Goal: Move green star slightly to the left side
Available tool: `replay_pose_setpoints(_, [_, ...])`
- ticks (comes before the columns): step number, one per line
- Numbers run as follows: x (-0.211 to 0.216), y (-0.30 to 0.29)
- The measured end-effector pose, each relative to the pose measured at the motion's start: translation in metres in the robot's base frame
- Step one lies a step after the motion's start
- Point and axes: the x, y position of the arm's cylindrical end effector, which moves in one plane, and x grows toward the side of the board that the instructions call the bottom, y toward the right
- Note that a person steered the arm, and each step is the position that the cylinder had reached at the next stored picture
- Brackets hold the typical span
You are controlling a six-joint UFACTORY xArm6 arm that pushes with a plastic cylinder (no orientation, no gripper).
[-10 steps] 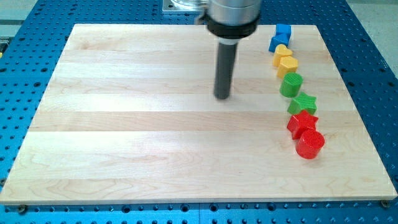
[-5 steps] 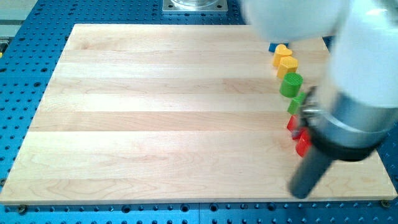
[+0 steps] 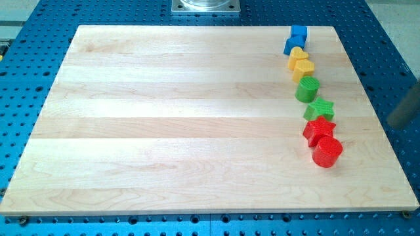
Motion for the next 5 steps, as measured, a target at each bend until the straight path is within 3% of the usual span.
replay_pose_setpoints(1, [0.000, -0.047])
replay_pose_setpoints(5, [0.004, -0.114])
